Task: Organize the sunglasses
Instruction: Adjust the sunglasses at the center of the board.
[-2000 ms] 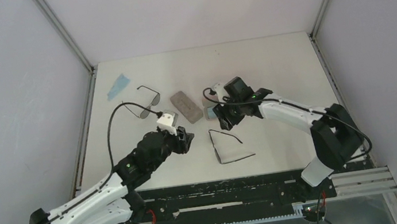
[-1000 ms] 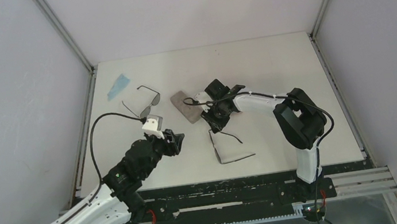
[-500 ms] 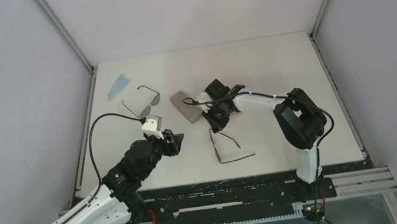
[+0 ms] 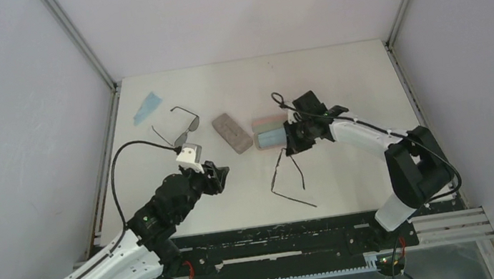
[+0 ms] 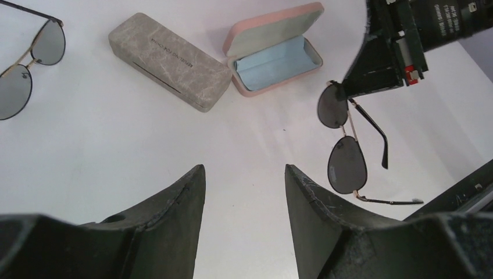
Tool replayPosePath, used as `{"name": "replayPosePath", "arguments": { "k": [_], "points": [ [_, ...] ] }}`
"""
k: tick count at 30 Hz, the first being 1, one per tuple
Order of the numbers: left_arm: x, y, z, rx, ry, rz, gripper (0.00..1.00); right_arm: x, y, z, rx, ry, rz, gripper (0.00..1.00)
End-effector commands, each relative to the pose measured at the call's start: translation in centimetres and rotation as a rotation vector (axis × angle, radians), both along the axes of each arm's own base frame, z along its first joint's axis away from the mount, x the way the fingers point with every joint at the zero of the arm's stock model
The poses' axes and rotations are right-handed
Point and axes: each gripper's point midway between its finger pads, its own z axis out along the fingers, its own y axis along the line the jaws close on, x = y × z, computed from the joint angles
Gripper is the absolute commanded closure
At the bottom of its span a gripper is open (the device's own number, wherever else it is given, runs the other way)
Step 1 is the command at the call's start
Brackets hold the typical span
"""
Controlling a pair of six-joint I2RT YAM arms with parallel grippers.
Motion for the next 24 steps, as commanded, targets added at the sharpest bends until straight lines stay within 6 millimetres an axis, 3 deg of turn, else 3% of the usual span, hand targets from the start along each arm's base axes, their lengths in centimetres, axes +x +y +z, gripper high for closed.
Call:
{"name": "replayPosePath", "arguments": {
  "k": [1, 6, 11, 16, 21, 24],
  "points": [
    [0.3, -1.1, 2.6, -0.072, -0.01, -0.017, 0.43, 0.2, -1.8, -0.8, 0.08, 0.077, -0.399, 1.0],
    [0.2, -2.1, 2.3, -0.088, 0.011, -0.047, 0.44, -0.2, -4.5, -2.5, 0.16, 0.109, -0.732, 1.0],
    [0.2, -2.8, 2.4, -0.09, 0.025, -0.075, 0.44, -0.3, -6.8, -2.6, 0.26, 0.065, -0.98, 1.0],
    [0.3, -3.2, 2.3, -0.086, 0.032, -0.081, 0.45, -0.5, -10.4, -2.6, 0.262, -0.017, -1.209, 1.0],
    [0.4, -3.5, 1.9, -0.082, 0.042, -0.088, 0.45, -1.5, -13.2, -3.4, 0.235, -0.053, -1.348, 1.0],
    [0.4, -3.5, 1.7, -0.08, 0.045, -0.089, 0.45, -1.8, -13.7, -3.9, 0.213, -0.05, -1.364, 0.99]
  ]
}}
